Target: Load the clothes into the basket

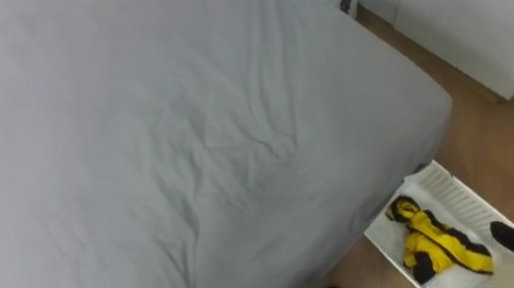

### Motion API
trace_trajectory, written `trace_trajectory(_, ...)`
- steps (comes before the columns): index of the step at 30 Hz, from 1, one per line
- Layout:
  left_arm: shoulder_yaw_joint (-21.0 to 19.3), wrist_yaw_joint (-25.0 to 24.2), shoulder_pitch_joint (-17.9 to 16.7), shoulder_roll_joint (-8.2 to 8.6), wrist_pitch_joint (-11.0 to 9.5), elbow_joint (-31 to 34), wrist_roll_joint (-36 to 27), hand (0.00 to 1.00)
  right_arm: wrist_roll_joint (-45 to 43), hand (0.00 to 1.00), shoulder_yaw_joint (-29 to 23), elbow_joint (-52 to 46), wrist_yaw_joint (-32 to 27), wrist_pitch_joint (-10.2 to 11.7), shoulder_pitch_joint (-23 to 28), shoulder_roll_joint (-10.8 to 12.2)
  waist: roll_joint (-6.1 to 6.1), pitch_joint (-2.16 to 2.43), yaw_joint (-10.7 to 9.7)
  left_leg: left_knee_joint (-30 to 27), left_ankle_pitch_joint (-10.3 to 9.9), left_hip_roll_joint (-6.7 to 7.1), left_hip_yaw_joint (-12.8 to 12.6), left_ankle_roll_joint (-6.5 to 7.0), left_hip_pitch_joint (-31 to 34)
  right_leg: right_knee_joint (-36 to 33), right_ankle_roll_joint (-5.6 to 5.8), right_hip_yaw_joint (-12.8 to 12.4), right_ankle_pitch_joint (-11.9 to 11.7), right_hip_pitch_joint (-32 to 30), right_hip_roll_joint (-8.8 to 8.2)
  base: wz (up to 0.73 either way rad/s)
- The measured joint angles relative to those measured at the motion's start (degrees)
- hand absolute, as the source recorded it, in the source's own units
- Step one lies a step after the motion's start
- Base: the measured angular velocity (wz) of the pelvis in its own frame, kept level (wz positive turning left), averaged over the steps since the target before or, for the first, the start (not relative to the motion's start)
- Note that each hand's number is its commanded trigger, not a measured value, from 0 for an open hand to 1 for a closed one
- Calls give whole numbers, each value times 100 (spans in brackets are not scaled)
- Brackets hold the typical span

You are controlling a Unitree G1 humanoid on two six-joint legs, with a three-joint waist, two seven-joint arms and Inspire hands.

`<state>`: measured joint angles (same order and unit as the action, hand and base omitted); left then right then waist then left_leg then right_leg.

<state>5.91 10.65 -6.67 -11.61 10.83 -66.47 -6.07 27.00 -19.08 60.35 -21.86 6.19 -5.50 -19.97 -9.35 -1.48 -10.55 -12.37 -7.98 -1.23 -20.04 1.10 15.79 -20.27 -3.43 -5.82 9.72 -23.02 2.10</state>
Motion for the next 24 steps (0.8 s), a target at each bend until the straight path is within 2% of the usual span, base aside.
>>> trace_trajectory(4, -47, 13, -95, -145, -45, 72, 42, 0, 0, 0, -8, 0, -29, 3, 198, 52, 136, 5, -3, 114, 0, -11, 149, 0, -286, 285, -7, 196, -13, 399, -5, 20)
trace_trajectory(6, -150, 30, -153, -187, -46, 141, 198, 0, 33, 0, 39, 16, 18, 5, 326, 160, 246, 32, 33, 113, 0, -17, 178, 0, -408, 378, -27, 266, -15, 596, -7, 23)
trace_trajectory(10, -253, 74, -206, -257, -46, 171, 305, 0, 66, 0, 169, 214, 366, -16, 523, 509, 407, 27, 58, 215, -1, -15, 316, -2, -824, 675, -53, 479, -22, 1178, -22, 26)
trace_trajectory(12, -361, 167, -195, -253, -50, 173, 330, 0, 107, 0, 362, 232, 543, -97, 619, 694, 489, 31, 135, 260, -1, -15, 380, -2, -965, 775, -72, 603, -23, 1375, -31, 26)
trace_trajectory(13, -408, 233, -201, -249, -107, 180, 335, 0, 177, 0, 494, 265, 719, -153, 716, 797, 547, 34, 174, 274, -1, -12, 465, -2, -1055, 855, -86, 747, -30, 1527, -51, 44)
trace_trajectory(15, -485, 286, -200, -238, -169, 218, 447, 0, 257, 0, 669, 331, 903, -231, 824, 899, 606, 73, 214, 281, -1, 0, 519, -2, -1104, 960, -92, 855, -23, 1685, -57, 45)
trace_trajectory(16, -599, 329, -201, -198, -182, 317, 563, 0, 242, 0, 806, 391, 1007, -259, 831, 940, 642, 78, 321, 284, -1, 3, 533, -2, -1130, 966, -96, 929, -21, 1728, -72, 28)
trace_trajectory(18, -782, 493, -202, -59, -243, 345, 613, 0, 150, 0, 938, 597, 1161, -261, 771, 998, 683, 75, 339, 291, -1, 27, 643, -2, -1194, 993, -94, 1077, -3, 1849, -104, 30)
trace_trajectory(19, -875, 580, -212, 16, -322, 344, 636, 0, 57, 0, 967, 704, 1251, -264, 748, 1062, 766, 56, 409, 307, -1, 41, 644, -2, -1259, 991, -89, 1105, 27, 1924, -113, 26)
trace_trajectory(20, -929, 641, -217, 49, -432, 352, 635, 0, 14, 0, 1125, 727, 1337, -267, 797, 1101, 811, 101, 528, 301, -1, 49, 695, -2, -1276, 997, -93, 1164, 38, 1966, -125, 37)
trace_trajectory(21, -928, 668, -215, 62, -540, 357, 633, 0, -73, 0, 1248, 765, 1420, -288, 836, 1133, 852, 98, 557, 303, -1, 69, 810, -2, -1312, 1041, -87, 1251, 50, 2064, -134, 35)
trace_trajectory(24, -929, 667, -223, 119, -701, 359, 633, 0, -252, 0, 1471, 877, 1628, -398, 866, 1151, 933, 104, 647, 304, -1, 110, 855, -2, -1443, 1085, -59, 1399, 97, 2270, -174, 37)
